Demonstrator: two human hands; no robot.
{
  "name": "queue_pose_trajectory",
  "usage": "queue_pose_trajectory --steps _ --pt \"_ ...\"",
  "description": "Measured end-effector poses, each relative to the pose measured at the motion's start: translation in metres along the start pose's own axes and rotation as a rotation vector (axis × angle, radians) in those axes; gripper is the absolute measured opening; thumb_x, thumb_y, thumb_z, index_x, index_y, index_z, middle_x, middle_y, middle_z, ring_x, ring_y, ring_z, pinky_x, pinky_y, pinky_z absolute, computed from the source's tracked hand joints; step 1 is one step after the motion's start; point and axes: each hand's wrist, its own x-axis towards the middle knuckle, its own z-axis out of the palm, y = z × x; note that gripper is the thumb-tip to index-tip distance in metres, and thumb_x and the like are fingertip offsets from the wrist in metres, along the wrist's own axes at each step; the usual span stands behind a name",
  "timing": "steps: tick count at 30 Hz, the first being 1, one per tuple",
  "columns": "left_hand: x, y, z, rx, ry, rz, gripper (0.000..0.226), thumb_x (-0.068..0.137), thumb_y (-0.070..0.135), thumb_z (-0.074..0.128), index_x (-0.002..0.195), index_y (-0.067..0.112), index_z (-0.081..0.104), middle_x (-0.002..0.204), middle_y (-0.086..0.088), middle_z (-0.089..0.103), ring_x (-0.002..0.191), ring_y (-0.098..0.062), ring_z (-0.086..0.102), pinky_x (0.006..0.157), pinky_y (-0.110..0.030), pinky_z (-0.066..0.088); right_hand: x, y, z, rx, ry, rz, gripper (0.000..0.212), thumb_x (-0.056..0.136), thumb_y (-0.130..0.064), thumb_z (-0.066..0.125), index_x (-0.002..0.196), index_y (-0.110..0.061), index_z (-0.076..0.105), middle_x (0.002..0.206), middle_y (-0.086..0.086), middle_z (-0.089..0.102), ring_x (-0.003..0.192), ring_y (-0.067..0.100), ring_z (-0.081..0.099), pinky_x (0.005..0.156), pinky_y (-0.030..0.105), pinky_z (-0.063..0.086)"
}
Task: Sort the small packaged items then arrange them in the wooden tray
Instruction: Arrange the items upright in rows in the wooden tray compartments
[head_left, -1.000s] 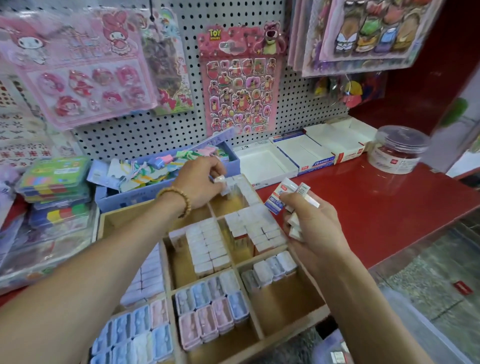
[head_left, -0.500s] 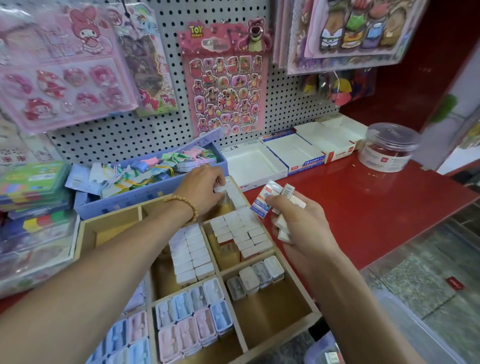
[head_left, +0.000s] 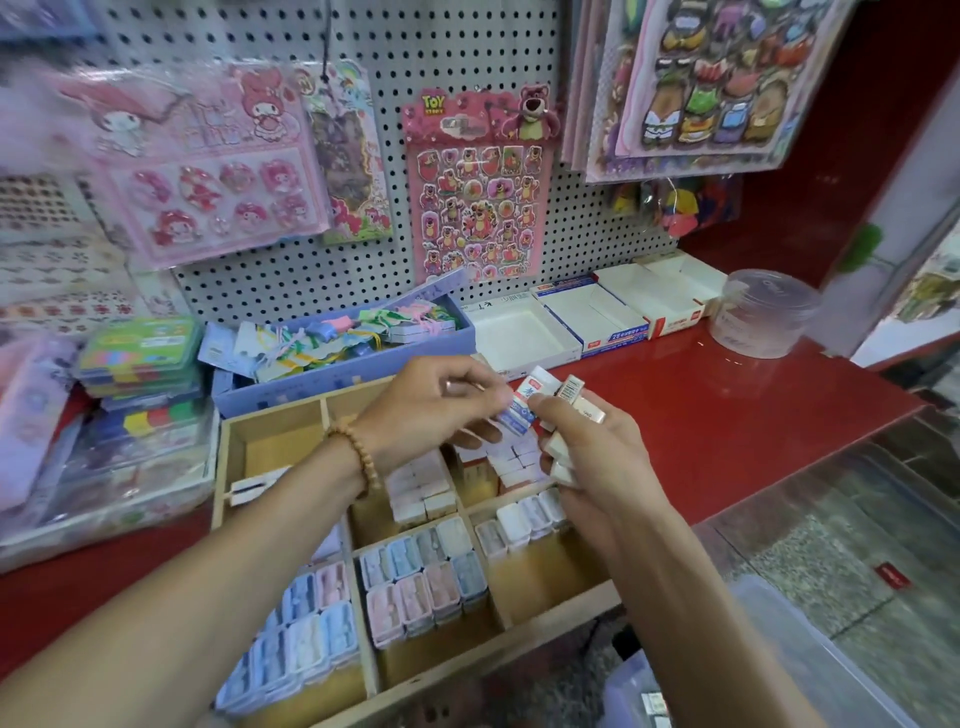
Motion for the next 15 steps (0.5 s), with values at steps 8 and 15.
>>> queue_pose_trajectory --steps 8,15 --pt "-0.062 0.004 -0.012 -0.198 0.091 -0.013 0.017 0.083 -0.009 0.066 0.091 0.006 0.068 0.080 -0.011 0.069 0.066 -0.020 0.072 0.057 -0.021 0.057 -0.041 0.011 0.021 -0.004 0.040 -0.037 0.025 0.090 -0.013 0.071 0.110 -0.001 0.064 0.065 0.003 0.066 0.048 0.007 0.057 0.045 0.020 0.045" --pt "-0.102 -0.001 -0.066 0.024 0.229 0.022 0.008 0.084 -0.005 0.069 0.087 0.002 0.068 0.070 -0.009 0.069 0.066 -0.021 0.068 0.057 -0.022 0.056 -0.067 0.031 0.033 -0.070 0.025 -0.018 0.032 0.091 -0.044 0.069 0.097 -0.013 0.073 0.084 0.004 0.071 0.070 0.018 0.067 0.061 0.036 0.057"
